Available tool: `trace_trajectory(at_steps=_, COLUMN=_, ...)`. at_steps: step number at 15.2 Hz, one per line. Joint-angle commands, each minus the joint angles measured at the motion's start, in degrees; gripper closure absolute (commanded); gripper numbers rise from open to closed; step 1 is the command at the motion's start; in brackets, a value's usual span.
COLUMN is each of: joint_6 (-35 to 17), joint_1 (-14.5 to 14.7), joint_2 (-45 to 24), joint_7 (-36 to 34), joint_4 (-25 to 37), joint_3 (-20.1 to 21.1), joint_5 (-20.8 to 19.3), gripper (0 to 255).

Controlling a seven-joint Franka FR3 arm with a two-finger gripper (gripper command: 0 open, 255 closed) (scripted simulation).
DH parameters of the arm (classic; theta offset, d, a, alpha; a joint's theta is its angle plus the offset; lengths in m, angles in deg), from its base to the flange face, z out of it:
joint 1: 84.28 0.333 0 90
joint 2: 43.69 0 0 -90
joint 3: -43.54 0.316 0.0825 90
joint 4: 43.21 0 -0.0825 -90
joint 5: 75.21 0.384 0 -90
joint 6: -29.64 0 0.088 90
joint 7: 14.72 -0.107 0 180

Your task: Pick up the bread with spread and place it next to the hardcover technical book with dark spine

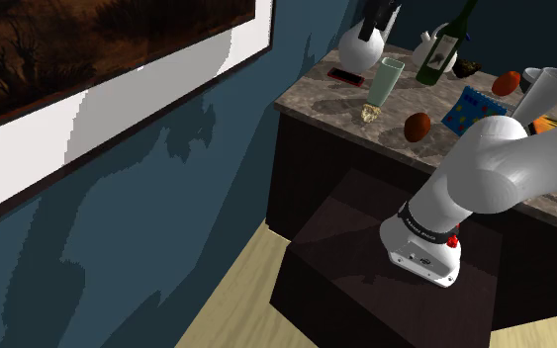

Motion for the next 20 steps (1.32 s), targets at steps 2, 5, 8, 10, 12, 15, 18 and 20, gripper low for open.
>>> trace_trajectory(at_steps=2, joint_6=-1.4, joint_1=-0.9, joint_2=-0.7, joint_7=-0.9, joint_4=-0.9, joint_3=-0.5, joint_5=-0.3, gripper=0)
trace_trajectory(at_steps=5, joint_6=-5.5, joint_1=-3.4, joint_2=-2.8, joint_7=-3.7, joint_4=-3.5, joint_3=-1.9, joint_5=-1.3, gripper=0)
trace_trajectory(at_steps=8, joint_6=-9.7, joint_1=-6.0, joint_2=-5.2, joint_7=-6.4, joint_4=-5.8, joint_3=-3.4, joint_5=-2.2, gripper=0)
trace_trajectory(at_steps=10, joint_6=-12.4, joint_1=-7.7, joint_2=-6.9, joint_7=-8.3, joint_4=-7.2, joint_3=-4.5, joint_5=-2.8, gripper=0)
trace_trajectory(at_steps=12, joint_6=-15.2, joint_1=-9.5, joint_2=-8.8, joint_7=-10.1, joint_4=-8.5, joint_3=-5.6, joint_5=-3.4, gripper=0)
trace_trajectory(at_steps=15, joint_6=-19.3, joint_1=-12.0, joint_2=-11.7, joint_7=-12.8, joint_4=-10.2, joint_3=-7.3, joint_5=-4.2, gripper=0)
trace_trajectory(at_steps=18, joint_6=-23.4, joint_1=-14.5, joint_2=-14.8, joint_7=-15.5, joint_4=-11.8, joint_3=-9.1, joint_5=-4.9, gripper=0)
trace_trajectory(at_steps=20, joint_6=-26.1, joint_1=-16.1, joint_2=-17.1, joint_7=-17.3, joint_4=-12.7, joint_3=-10.3, joint_5=-5.4, gripper=0)
